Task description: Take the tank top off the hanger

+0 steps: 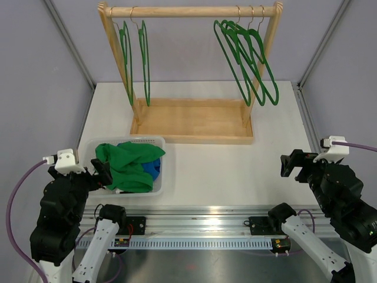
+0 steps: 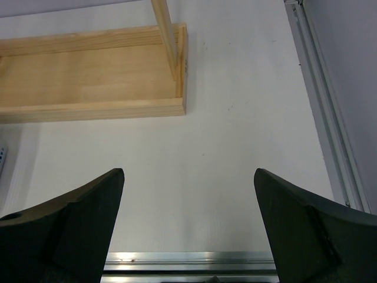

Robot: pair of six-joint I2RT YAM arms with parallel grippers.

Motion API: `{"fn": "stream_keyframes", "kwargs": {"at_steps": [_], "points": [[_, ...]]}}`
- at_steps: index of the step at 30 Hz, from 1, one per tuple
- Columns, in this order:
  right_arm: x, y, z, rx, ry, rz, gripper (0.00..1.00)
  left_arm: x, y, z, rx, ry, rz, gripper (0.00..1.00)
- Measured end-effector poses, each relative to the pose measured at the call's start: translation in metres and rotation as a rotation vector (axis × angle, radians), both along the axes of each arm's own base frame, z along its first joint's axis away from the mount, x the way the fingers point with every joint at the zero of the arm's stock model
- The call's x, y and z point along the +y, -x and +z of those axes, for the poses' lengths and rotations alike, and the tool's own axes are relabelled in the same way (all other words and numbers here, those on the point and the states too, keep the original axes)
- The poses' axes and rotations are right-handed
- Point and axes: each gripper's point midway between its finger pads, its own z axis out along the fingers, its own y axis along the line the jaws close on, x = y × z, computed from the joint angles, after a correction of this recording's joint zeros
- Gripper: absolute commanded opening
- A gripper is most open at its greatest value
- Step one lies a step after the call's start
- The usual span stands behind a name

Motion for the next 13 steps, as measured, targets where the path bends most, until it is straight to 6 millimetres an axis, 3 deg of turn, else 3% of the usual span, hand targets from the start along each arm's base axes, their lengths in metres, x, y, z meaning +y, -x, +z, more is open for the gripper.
{"fn": "stream_keyframes", "kwargs": {"at_steps": [13], "points": [[0.0066,-0.01,-0.003,-0.027,-0.013,0.008,0.99,-0.0034,-0.0018,-0.0001,-0.003,0.005,-0.017,0.99]]}}
